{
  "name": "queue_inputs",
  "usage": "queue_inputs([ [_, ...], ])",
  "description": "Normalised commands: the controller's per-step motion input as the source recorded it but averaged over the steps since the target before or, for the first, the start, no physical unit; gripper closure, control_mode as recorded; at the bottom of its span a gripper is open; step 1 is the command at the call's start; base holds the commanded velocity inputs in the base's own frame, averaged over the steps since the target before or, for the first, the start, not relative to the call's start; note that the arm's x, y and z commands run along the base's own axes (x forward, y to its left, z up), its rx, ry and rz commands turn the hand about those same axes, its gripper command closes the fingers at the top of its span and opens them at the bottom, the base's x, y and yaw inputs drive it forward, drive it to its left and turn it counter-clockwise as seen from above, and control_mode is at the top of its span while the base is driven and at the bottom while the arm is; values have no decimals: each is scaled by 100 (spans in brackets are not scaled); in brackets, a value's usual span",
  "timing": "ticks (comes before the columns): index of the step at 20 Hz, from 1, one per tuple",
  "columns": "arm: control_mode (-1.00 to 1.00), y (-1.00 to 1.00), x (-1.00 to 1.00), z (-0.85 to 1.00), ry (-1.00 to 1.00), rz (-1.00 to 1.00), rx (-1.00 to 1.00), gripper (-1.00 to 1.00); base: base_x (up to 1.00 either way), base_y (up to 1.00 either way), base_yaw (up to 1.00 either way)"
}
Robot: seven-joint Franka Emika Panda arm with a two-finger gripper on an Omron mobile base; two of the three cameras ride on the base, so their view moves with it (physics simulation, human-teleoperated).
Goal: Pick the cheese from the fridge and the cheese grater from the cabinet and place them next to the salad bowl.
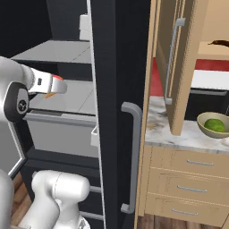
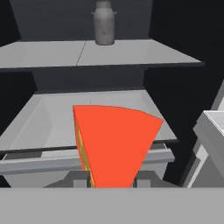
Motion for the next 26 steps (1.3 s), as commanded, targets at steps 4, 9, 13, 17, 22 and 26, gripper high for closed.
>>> queue_inputs([
  [4,-100,-7,-73,0,0,0,0,100,0,0,0],
  [9,-100,-8,-62,0,0,0,0,100,0,0,0],
  [13,-100,-8,-60,0,0,0,0,100,0,0,0],
  [17,-100,-5,-59,-3,0,0,0,100,0,0,0],
  [22,-100,0,-31,-3,0,0,0,100,0,0,0],
  [26,-100,0,-10,0,0,0,0,100,0,0,0],
])
